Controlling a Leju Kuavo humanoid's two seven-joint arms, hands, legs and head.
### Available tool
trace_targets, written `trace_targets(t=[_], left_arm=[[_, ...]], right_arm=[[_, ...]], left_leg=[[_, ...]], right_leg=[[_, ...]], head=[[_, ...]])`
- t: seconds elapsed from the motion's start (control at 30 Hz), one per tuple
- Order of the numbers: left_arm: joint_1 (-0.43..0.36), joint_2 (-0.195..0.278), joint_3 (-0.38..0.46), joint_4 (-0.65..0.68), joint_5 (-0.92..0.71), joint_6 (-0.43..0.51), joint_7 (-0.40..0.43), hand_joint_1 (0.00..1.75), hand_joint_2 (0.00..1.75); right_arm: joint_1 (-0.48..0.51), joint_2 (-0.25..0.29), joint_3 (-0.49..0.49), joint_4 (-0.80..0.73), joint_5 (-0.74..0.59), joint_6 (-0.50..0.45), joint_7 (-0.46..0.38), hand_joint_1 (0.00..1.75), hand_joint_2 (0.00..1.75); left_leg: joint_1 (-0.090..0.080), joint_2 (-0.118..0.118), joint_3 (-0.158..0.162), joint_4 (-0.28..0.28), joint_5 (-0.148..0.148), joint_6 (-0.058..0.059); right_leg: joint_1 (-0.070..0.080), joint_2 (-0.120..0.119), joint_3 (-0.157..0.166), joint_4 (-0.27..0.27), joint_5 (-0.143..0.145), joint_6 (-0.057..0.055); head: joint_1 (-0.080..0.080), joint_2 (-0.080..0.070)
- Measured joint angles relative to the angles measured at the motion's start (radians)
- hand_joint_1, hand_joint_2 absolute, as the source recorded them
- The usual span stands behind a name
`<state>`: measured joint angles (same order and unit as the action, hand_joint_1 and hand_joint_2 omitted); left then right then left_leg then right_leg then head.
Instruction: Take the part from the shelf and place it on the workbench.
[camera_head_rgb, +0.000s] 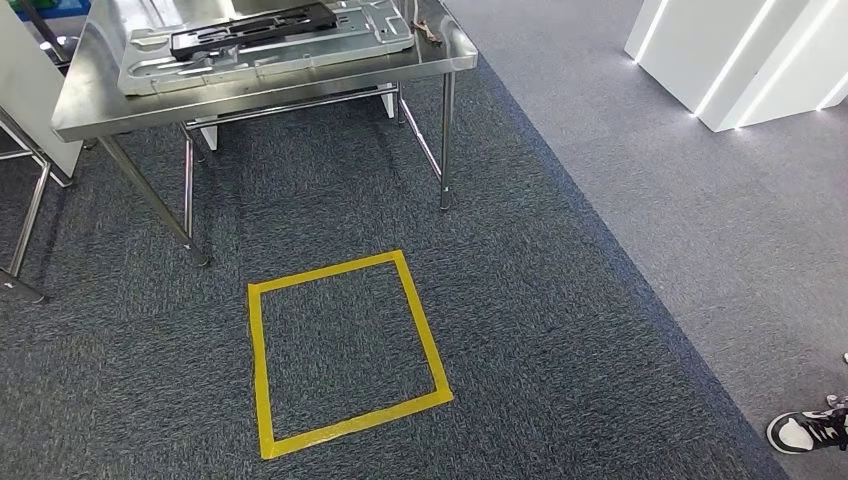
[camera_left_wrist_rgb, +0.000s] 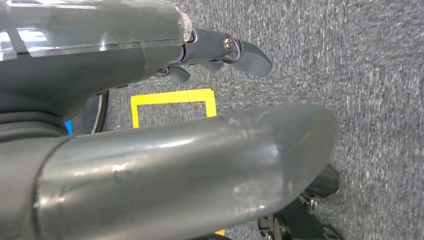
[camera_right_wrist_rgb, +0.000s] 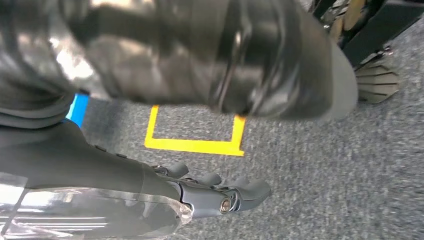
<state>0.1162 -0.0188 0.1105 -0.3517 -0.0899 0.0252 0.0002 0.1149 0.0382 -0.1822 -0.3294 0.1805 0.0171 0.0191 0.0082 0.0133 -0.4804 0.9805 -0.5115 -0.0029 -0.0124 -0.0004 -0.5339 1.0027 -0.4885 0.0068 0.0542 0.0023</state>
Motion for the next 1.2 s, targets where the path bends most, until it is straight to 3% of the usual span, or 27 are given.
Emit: trace_targets(t=[0.23,0.73,0.8,0.87,0.9,0.97,1.03,1.07,1.1,1.17,1.2], left_arm=[[0.020,0.005,-0.059,-0.015,0.081,-0.019,0.000,0.00,0.00],[0.027,0.009,-0.091,-0.023,0.090,-0.020,0.000,0.00,0.00],[0.024,0.012,-0.093,-0.027,0.090,-0.021,0.000,0.00,0.00],[0.010,0.014,-0.094,-0.056,0.090,-0.021,-0.001,0.00,0.00],[-0.007,0.014,-0.094,-0.083,0.090,-0.022,-0.001,0.00,0.00],[-0.058,0.014,-0.094,-0.149,0.090,-0.022,-0.003,0.00,0.00],[-0.099,0.014,-0.095,-0.200,0.090,-0.022,-0.004,0.00,0.00],[-0.109,0.014,-0.095,-0.215,0.090,-0.022,-0.004,0.00,0.00],[-0.110,0.014,-0.095,-0.223,0.090,-0.022,-0.003,0.00,0.00],[-0.094,0.016,-0.094,-0.219,0.090,-0.022,-0.003,0.00,0.00],[-0.088,0.016,-0.094,-0.217,0.090,-0.022,-0.002,0.00,0.00]], right_arm=[[0.013,-0.012,0.112,-0.033,-0.161,-0.015,-0.012,0.00,0.00],[0.020,-0.019,0.161,-0.051,-0.178,-0.017,-0.014,0.00,0.00],[0.026,-0.018,0.164,-0.051,-0.178,-0.017,-0.014,0.00,0.00],[0.045,-0.018,0.165,-0.033,-0.178,-0.018,-0.014,0.00,0.00],[0.062,-0.019,0.165,-0.011,-0.179,-0.018,-0.015,0.00,0.00],[0.106,-0.023,0.166,0.048,-0.179,-0.018,-0.015,0.00,0.00],[0.149,-0.028,0.167,0.098,-0.179,-0.018,-0.012,0.00,0.00],[0.164,-0.030,0.167,0.113,-0.179,-0.018,-0.012,0.00,0.00],[0.172,-0.033,0.168,0.120,-0.179,-0.018,-0.012,0.00,0.44],[0.163,-0.036,0.168,0.109,-0.179,-0.018,-0.013,0.00,1.31],[0.158,-0.038,0.168,0.104,-0.179,-0.018,-0.014,0.00,1.75]], left_leg=[[0.000,0.000,-0.001,0.002,-0.001,0.001],[0.000,0.000,-0.001,0.003,-0.001,0.001],[-0.003,-0.001,0.001,0.005,-0.001,0.010],[0.003,-0.002,0.011,-0.021,0.017,0.027],[0.008,-0.008,0.015,-0.039,0.028,0.034],[0.014,-0.034,0.015,-0.057,0.044,0.038],[0.019,-0.067,0.006,-0.053,0.047,0.034],[0.022,-0.078,0.004,-0.049,0.045,0.029],[0.027,-0.085,0.002,-0.043,0.042,0.020],[0.039,-0.090,-0.002,-0.024,0.030,-0.005],[0.042,-0.090,-0.003,-0.019,0.026,-0.012]], right_leg=[[-0.001,0.000,0.000,0.000,0.000,0.000],[-0.001,0.000,0.000,0.000,0.000,0.000],[-0.006,0.001,-0.001,-0.007,0.006,0.008],[-0.007,0.002,0.001,-0.012,0.007,0.018],[-0.006,0.001,-0.004,0.005,-0.007,0.019],[-0.009,0.002,-0.046,0.098,-0.066,0.023],[-0.015,0.003,-0.104,0.216,-0.120,0.032],[-0.020,0.003,-0.117,0.239,-0.122,0.039],[-0.026,0.003,-0.110,0.223,-0.103,0.047],[-0.041,0.016,-0.055,0.108,-0.040,0.068],[-0.046,0.020,-0.036,0.069,-0.022,0.074]], head=[[0.000,0.000],[0.000,0.000],[0.000,0.000],[0.000,0.000],[0.000,0.000],[0.000,0.000],[0.000,0.000],[0.000,0.000],[0.000,0.000],[0.001,0.000],[0.001,0.000]])
